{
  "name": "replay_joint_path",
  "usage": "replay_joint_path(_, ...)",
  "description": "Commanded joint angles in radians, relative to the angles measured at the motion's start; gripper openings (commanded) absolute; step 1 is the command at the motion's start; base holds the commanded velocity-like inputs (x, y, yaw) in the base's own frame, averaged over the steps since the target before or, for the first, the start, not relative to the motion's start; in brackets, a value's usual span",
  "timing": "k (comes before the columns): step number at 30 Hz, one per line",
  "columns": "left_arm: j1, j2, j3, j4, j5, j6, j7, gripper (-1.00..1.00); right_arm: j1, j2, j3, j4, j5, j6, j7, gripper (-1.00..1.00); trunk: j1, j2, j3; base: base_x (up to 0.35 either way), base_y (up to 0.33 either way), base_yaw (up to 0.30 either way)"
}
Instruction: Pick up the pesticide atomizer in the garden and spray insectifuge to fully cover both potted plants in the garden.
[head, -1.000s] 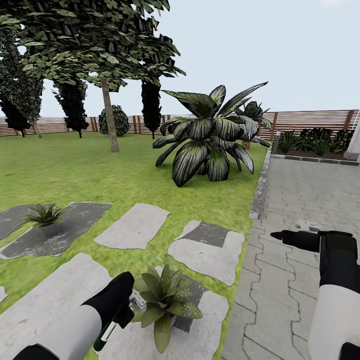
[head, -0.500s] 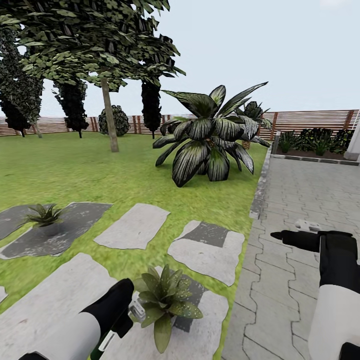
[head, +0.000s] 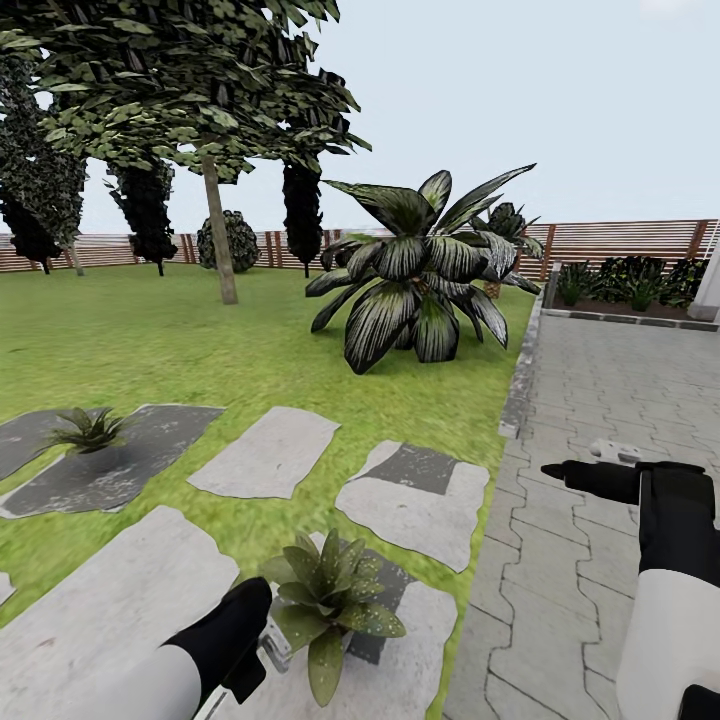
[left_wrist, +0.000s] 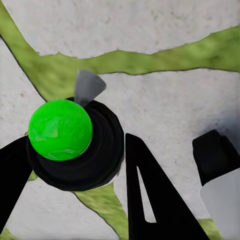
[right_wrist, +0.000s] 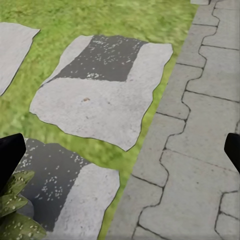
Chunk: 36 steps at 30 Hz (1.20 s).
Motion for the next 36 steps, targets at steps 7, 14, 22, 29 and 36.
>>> replay_joint_path(7,-0.002,0.000,-0.006,-0.001,-0.011,0.001,-0.011,-1.00,-0.001,0.000,-0.001,-0.001,0.010,0.002,0.010,1.00,0.000,-0.001,-0.001,0.000,0.000,0.000)
replay_joint_path(14,-0.003,-0.001,-0.007,-0.001,-0.011,0.001,-0.011,-1.00,-0.001,0.000,-0.002,-0.001,0.010,0.002,0.010,1.00,0.000,-0.001,-0.001,0.000,-0.037,0.000)
replay_joint_path(22,-0.003,0.000,-0.008,-0.001,-0.011,0.001,-0.010,-1.00,-0.001,0.000,-0.001,-0.001,0.010,0.002,0.010,1.00,0.000,-0.001,-0.001,0.000,-0.092,0.000)
replay_joint_path(29,-0.004,0.000,-0.008,-0.001,-0.011,0.002,-0.012,-1.00,-0.001,0.001,-0.001,-0.001,0.010,0.002,0.010,1.00,0.000,-0.001,-0.001,0.000,-0.001,0.000)
replay_joint_path(36,-0.009,0.000,-0.008,-0.001,-0.011,0.003,-0.013,-1.00,-0.001,0.000,-0.001,-0.001,0.010,0.001,0.010,1.00,0.000,-0.001,-0.001,0.000,0.000,0.000)
